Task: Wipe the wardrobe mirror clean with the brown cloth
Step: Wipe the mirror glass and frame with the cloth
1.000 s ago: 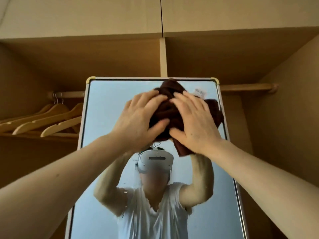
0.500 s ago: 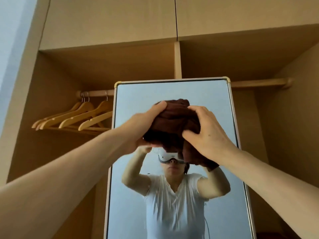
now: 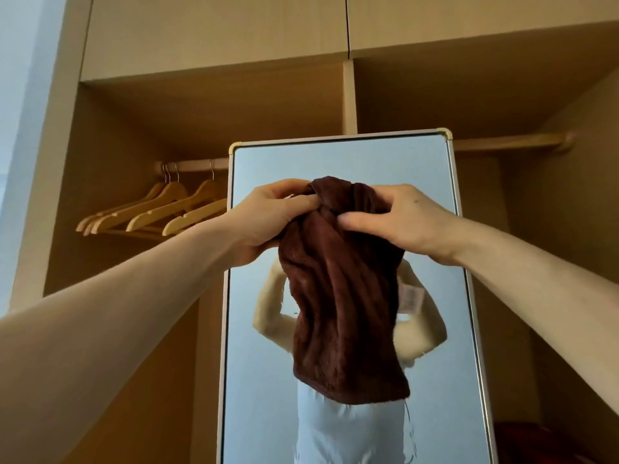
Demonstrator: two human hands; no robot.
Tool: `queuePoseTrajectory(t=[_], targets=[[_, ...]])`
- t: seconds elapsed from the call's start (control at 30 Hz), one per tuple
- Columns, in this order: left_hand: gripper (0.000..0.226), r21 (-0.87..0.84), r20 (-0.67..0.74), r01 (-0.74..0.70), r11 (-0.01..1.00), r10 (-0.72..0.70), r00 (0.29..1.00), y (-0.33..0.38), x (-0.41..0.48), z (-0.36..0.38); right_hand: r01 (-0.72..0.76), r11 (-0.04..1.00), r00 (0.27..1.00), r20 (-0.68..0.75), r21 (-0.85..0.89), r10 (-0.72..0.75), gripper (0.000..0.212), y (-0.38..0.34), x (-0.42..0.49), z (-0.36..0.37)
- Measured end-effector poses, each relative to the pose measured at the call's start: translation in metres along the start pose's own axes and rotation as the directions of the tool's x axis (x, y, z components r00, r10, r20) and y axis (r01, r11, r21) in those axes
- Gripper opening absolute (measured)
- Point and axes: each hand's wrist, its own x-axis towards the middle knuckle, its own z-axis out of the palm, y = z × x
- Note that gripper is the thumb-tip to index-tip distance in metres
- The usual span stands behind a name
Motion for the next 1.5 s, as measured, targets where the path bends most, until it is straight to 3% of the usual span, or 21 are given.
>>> queuePoseTrajectory(t=[0.07,0.1,0.2,0.27,0.33,0.43,0.53,0.77,0.83,0.9,0.93,1.0,1.03,1.1,1.13,1.2,1.27,1.37,1.43,1.5], targets=[[0.03,0.108,-0.082,0.011,0.994,-0.002,0.997,0.0,-0.001,-0.002,0.035,0.999,0.992,-0.121,-0.032,-0.039,0.004,-0.001,0.003,0.001],[0.037,0.148,-0.087,0.034,0.988,-0.021,0.996,0.0,-0.002,-0.004,0.048,0.998,0.983,-0.178,-0.048,-0.056,0.006,-0.002,0.005,0.0],[0.065,0.163,0.07,0.187,0.969,-0.2,0.977,0.003,-0.009,-0.01,0.023,0.997,0.93,-0.363,-0.069,-0.046,0.015,-0.004,0.012,-0.004],[0.066,0.135,0.194,0.259,0.956,-0.282,0.939,0.002,-0.013,-0.01,-0.012,1.0,0.905,-0.425,-0.016,0.004,0.024,-0.005,0.014,-0.007],[0.057,0.051,0.207,0.244,0.969,-0.249,0.946,0.001,-0.014,-0.005,-0.049,0.999,0.913,-0.405,0.022,0.054,0.03,-0.002,0.013,-0.007],[0.039,-0.131,0.039,0.173,0.976,-0.169,0.985,0.004,-0.012,0.006,-0.1,0.994,0.925,-0.364,0.042,0.109,0.036,0.003,0.009,-0.002],[0.035,-0.159,-0.097,0.153,0.975,-0.17,0.981,0.01,-0.01,0.011,-0.172,0.976,0.939,-0.279,0.131,0.203,0.033,0.001,0.007,-0.004],[0.026,-0.197,-0.247,0.299,0.934,-0.342,0.906,0.019,-0.01,0.003,-0.326,0.941,0.935,-0.178,-0.09,0.307,0.023,-0.003,-0.01,-0.022],[0.033,-0.071,-0.36,0.295,0.953,-0.3,0.883,0.018,-0.01,0.004,-0.267,0.954,0.949,-0.209,-0.134,0.236,0.022,-0.007,-0.012,-0.022],[0.037,0.264,-0.432,0.292,0.919,-0.158,0.888,0.015,-0.007,0.008,-0.178,0.979,0.964,-0.218,-0.103,0.152,0.016,-0.017,-0.012,-0.016],[0.041,0.424,-0.418,0.275,0.863,-0.083,0.905,0.014,-0.005,0.011,-0.162,0.983,0.97,-0.197,-0.09,0.142,0.016,-0.024,-0.012,-0.012],[0.04,0.507,-0.405,0.248,0.825,-0.026,0.914,0.015,-0.003,0.018,-0.212,0.976,0.975,-0.072,-0.042,0.208,0.023,-0.036,-0.011,-0.001],[0.035,0.407,-0.41,0.247,0.88,-0.066,0.91,0.018,-0.004,0.02,-0.26,0.965,0.965,0.024,-0.023,0.261,0.028,-0.042,-0.011,0.004],[0.024,0.018,-0.331,0.26,0.965,-0.24,0.913,0.028,-0.007,0.022,-0.313,0.949,0.93,0.189,-0.044,0.315,0.04,-0.048,-0.011,0.012],[0.025,-0.154,-0.225,0.27,0.951,-0.3,0.927,0.032,-0.009,0.022,-0.309,0.948,0.918,0.237,-0.079,0.319,0.045,-0.05,-0.01,0.014],[0.033,-0.269,-0.04,0.279,0.922,-0.3,0.953,0.037,-0.012,0.024,-0.278,0.949,0.914,0.262,-0.149,0.309,0.049,-0.052,-0.008,0.019],[0.035,-0.102,0.027,0.237,0.966,-0.236,0.971,0.041,-0.013,0.026,-0.241,0.951,0.94,0.197,-0.193,0.278,0.035,-0.046,-0.006,0.021],[0.019,0.316,-0.131,0.089,0.945,-0.049,0.99,0.044,-0.013,0.025,-0.278,0.952,0.96,-0.073,-0.126,0.27,0.021,-0.035,-0.003,0.014],[0.01,0.403,-0.236,-0.011,0.915,0.116,0.965,0.039,-0.01,0.019,-0.285,0.957,0.948,-0.158,-0.049,0.275,0.018,-0.032,-0.003,0.008],[0.007,0.367,-0.236,-0.069,0.928,0.165,0.958,0.032,-0.006,0.014,-0.267,0.964,0.947,-0.186,-0.001,0.263,0.017,-0.032,-0.003,0.005]])
